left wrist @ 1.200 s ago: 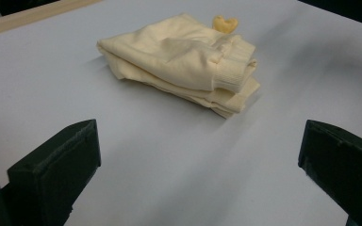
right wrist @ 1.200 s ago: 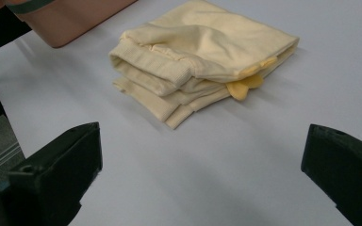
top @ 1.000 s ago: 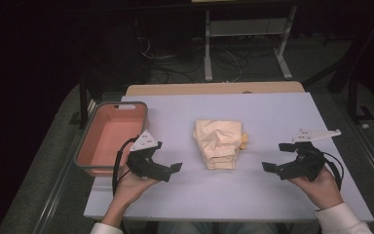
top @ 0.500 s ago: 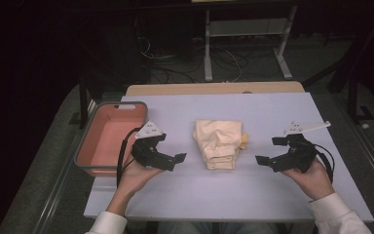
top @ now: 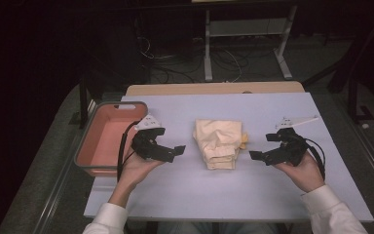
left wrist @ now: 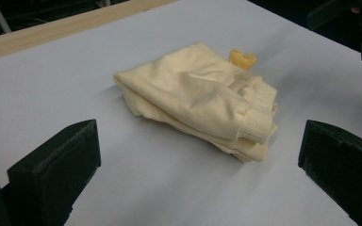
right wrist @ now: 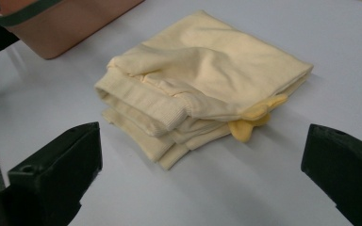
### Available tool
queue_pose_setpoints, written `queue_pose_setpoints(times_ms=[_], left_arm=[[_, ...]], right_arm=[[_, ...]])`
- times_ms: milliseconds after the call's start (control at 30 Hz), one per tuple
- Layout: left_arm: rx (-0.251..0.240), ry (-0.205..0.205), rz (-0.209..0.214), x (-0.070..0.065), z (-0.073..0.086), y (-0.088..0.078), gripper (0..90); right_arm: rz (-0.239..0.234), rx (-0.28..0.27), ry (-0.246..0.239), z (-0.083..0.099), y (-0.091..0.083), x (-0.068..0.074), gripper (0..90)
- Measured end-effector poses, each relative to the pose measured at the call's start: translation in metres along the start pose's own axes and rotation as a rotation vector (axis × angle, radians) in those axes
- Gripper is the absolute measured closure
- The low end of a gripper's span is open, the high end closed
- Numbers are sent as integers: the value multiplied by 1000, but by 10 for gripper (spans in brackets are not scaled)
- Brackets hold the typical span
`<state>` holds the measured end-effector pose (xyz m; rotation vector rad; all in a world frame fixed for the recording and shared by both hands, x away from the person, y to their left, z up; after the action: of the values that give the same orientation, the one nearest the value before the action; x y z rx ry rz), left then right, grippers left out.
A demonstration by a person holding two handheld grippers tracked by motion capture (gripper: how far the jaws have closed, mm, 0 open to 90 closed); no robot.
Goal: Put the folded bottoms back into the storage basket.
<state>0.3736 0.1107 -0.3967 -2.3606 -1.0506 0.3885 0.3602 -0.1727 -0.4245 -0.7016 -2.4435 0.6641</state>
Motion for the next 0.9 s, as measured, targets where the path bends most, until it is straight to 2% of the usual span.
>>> queue_pose_setpoints(times_ms=[200, 500, 700, 900], left_arm=[[2, -17, -13, 7, -4, 5, 0], [13, -18, -29, 14, -14, 15, 0], [23, -26, -32, 15, -17, 25, 0], [27, -31, -32, 14, -20, 34, 0]], right_arm=[[2, 0, 19, -2, 7, -5, 0], [5, -5, 48, -8, 16, -11, 0], [16, -3, 84, -8, 23, -17, 0], [35, -25, 111, -9, 30, -26, 0]])
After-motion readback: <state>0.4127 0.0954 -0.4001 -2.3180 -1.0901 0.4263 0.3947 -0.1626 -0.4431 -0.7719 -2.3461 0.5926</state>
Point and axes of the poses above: each handheld gripper's, and its own axes: y roughly forward along the jaws, z roughly out of its underside, x roughly to its left, the point moved 9 cm from there along y, roughly forward along the jaws, and after that the axes turned 9 degrees about -z, right-handed, at the moved point
